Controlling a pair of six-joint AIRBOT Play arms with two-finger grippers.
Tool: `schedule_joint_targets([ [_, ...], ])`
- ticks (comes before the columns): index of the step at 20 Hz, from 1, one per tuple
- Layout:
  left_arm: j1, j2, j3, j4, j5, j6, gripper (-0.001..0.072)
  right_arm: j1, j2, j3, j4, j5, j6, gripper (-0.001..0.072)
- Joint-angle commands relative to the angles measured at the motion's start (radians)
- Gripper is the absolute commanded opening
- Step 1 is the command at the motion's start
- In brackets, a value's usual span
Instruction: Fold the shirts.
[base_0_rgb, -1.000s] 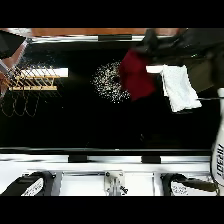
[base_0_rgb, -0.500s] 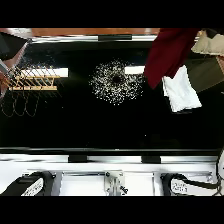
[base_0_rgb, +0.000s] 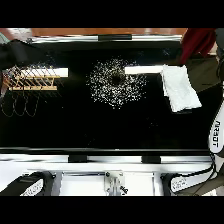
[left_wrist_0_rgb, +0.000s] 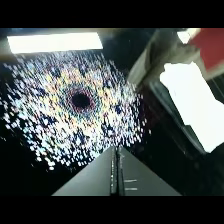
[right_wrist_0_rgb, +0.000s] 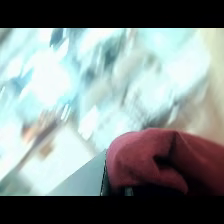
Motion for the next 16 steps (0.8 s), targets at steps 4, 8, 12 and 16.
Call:
schedule_joint_targets([
  [4, -0.039, -0.019, -0.042, -0.001, -0.012, -0.016, 0.0031, -0.061, -0.173, 0.000, -0.096, 0.128, -0.081, 0.0095],
  [8, -0.049, -0.024, -0.118, 0.000, 0.011, -0.027, 0.0031, -0.047, -0.266, 0.000, -0.127, 0.163, -0.081, 0.0095],
  [12, -0.051, -0.025, -0.160, -0.004, 0.066, -0.038, 0.0031, -0.036, -0.275, 0.000, -0.140, 0.153, -0.079, 0.0095],
  [16, -0.051, -0.024, -0.160, -0.004, 0.078, -0.038, 0.0031, 0.002, -0.269, 0.000, -0.137, 0.006, 0.089, 0.0095],
])
